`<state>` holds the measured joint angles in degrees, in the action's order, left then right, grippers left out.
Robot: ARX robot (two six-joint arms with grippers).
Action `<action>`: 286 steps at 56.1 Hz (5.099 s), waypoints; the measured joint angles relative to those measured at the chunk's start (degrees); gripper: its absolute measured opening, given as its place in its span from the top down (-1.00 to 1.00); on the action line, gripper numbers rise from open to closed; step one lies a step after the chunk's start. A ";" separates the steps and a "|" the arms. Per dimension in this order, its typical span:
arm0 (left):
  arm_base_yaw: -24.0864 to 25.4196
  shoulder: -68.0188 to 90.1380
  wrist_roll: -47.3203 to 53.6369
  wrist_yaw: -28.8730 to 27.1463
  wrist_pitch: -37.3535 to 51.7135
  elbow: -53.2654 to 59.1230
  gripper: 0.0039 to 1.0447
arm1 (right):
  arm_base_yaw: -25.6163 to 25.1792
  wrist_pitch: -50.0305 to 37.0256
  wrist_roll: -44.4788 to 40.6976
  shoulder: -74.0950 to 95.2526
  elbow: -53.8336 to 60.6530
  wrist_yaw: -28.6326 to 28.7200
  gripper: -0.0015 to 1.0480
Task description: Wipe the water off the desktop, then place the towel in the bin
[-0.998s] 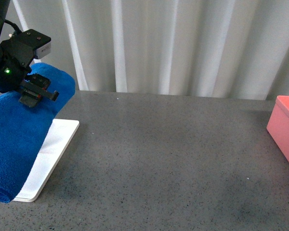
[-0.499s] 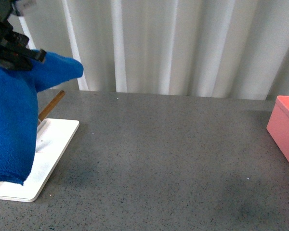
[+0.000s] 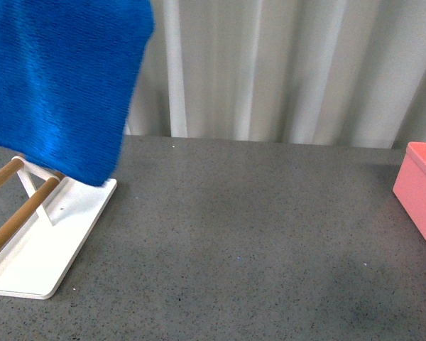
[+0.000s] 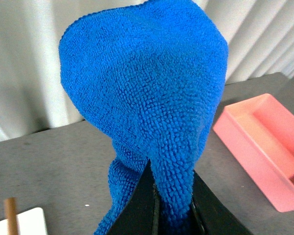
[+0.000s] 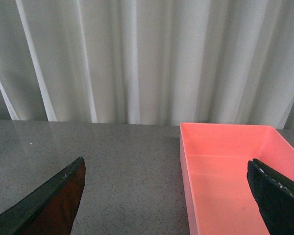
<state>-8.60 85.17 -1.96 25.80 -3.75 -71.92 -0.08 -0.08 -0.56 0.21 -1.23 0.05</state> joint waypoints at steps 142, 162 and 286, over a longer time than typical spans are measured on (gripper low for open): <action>-25.55 10.19 -31.56 -0.72 49.79 25.33 0.90 | 11.74 -39.08 2.67 75.52 -17.73 42.29 -0.69; -25.14 10.19 -31.61 -0.31 49.81 25.68 0.90 | 12.96 -40.61 3.41 77.59 -19.41 44.35 0.23; 38.88 -29.77 7.06 3.45 37.55 54.27 -0.23 | -4.76 -28.87 -0.94 75.52 -22.62 42.47 0.92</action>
<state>30.28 55.40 5.10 29.26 33.80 -17.65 -4.84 -28.95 -1.50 75.72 -23.86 42.52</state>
